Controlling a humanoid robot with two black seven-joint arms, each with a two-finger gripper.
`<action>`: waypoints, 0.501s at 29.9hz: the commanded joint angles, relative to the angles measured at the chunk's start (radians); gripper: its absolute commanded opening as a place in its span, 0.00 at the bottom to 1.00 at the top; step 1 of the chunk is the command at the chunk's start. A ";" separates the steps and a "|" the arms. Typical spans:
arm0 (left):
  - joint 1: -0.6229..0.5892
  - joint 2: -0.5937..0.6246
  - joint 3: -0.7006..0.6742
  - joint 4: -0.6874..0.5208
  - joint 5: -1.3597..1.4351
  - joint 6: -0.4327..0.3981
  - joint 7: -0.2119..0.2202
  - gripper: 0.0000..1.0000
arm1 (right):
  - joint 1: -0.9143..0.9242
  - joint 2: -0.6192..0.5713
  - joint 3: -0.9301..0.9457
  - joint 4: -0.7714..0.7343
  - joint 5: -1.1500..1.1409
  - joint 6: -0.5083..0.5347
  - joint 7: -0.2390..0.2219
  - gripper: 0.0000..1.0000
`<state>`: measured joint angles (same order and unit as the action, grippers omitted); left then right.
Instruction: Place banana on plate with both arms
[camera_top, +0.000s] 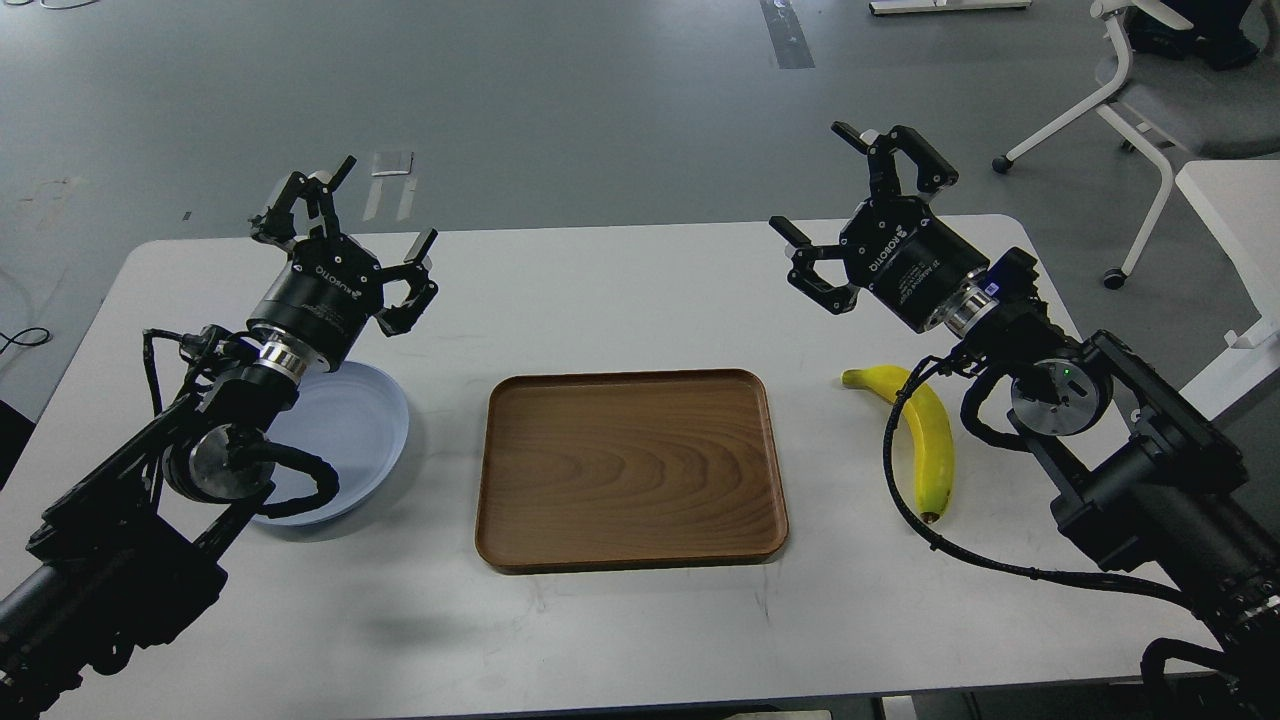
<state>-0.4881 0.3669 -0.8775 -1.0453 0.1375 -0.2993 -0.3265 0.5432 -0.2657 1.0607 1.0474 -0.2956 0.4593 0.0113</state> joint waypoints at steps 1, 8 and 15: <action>0.000 -0.009 0.005 -0.005 0.008 0.023 0.001 0.98 | -0.011 0.023 0.027 0.006 -0.004 -0.008 -0.007 1.00; 0.002 0.027 -0.005 -0.005 -0.002 0.055 0.003 0.98 | 0.001 0.037 0.019 0.023 -0.020 -0.007 -0.019 1.00; -0.003 0.089 0.003 -0.004 0.010 0.052 0.006 0.98 | 0.055 0.031 0.021 0.016 -0.056 -0.007 -0.070 1.00</action>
<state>-0.4850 0.4284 -0.8818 -1.0509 0.1396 -0.2419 -0.3311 0.5762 -0.2345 1.0798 1.0695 -0.3484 0.4551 -0.0500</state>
